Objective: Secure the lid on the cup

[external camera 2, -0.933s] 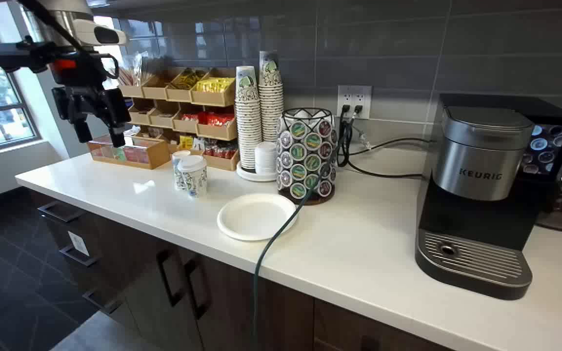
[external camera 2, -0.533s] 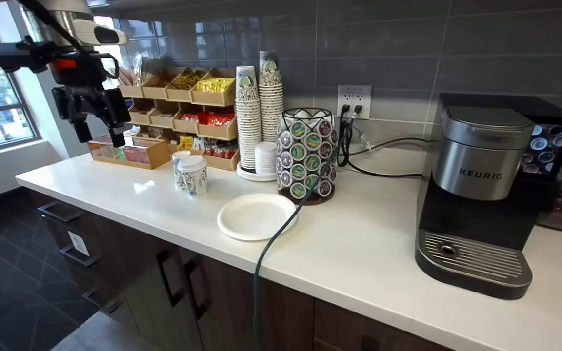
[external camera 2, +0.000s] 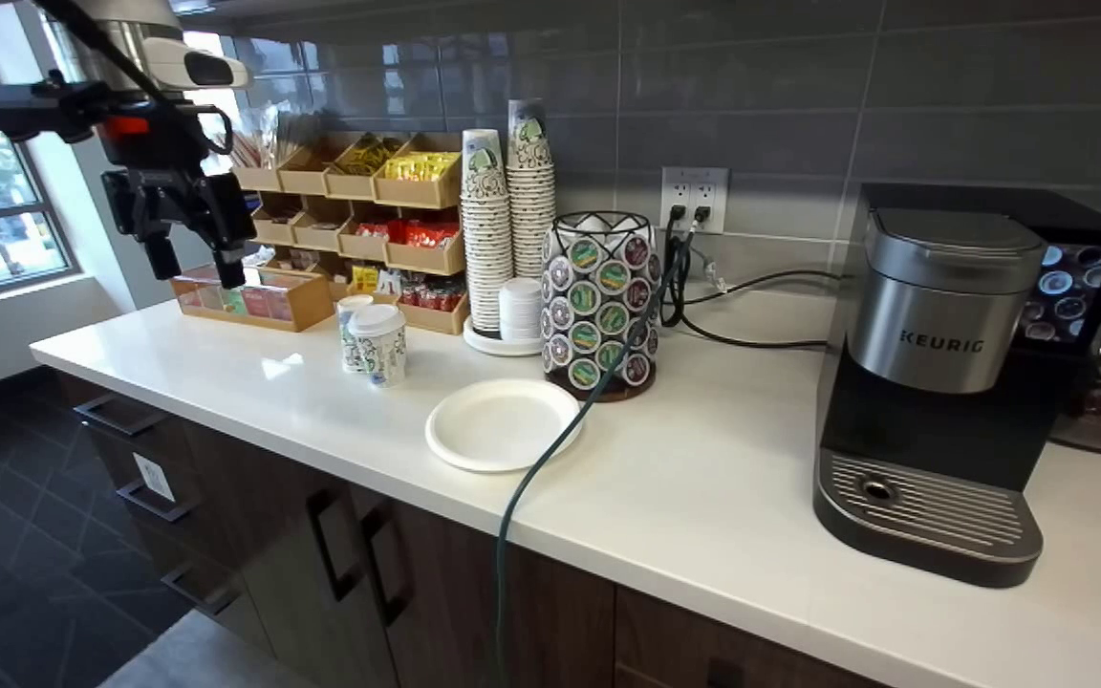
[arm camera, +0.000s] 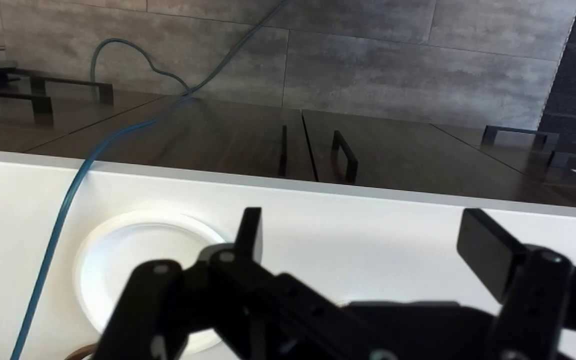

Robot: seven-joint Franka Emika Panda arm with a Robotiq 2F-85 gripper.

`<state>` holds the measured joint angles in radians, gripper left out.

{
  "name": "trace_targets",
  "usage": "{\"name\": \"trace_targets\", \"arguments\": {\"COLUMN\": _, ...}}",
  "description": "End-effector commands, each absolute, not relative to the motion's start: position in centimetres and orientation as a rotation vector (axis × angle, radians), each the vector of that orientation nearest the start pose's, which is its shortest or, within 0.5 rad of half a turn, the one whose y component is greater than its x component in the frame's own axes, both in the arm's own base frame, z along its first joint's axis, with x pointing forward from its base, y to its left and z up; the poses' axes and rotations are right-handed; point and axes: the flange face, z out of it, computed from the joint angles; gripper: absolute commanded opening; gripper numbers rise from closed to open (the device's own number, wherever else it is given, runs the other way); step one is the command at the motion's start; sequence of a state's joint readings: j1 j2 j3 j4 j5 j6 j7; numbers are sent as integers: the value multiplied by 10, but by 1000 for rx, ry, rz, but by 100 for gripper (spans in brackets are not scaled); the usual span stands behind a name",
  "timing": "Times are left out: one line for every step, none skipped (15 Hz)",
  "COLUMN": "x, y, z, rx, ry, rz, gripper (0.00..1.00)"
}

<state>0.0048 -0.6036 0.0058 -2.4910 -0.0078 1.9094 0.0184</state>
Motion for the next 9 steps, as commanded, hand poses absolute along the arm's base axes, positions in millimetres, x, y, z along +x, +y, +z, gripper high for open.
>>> {"name": "trace_targets", "arguments": {"x": 370, "y": 4, "z": 494, "rx": -3152, "ry": 10, "rz": -33, "gripper": 100}}
{"name": "trace_targets", "arguments": {"x": 370, "y": 4, "z": 494, "rx": -3152, "ry": 10, "rz": -33, "gripper": 100}}
{"name": "trace_targets", "arguments": {"x": 370, "y": 4, "z": 494, "rx": -3152, "ry": 10, "rz": -33, "gripper": 100}}
{"name": "trace_targets", "arguments": {"x": 370, "y": 4, "z": 494, "rx": -3152, "ry": 10, "rz": -33, "gripper": 100}}
{"name": "trace_targets", "arguments": {"x": 377, "y": 11, "z": 495, "rx": -3159, "ry": -28, "rz": -39, "gripper": 100}}
{"name": "trace_targets", "arguments": {"x": 387, "y": 21, "z": 495, "rx": -3178, "ry": -70, "rz": -47, "gripper": 100}}
{"name": "trace_targets", "arguments": {"x": 393, "y": 29, "z": 494, "rx": -3171, "ry": -127, "rz": -53, "gripper": 100}}
{"name": "trace_targets", "arguments": {"x": 403, "y": 41, "z": 494, "rx": -3158, "ry": -186, "rz": -61, "gripper": 100}}
{"name": "trace_targets", "arguments": {"x": 411, "y": 50, "z": 493, "rx": -3158, "ry": -231, "rz": -67, "gripper": 100}}
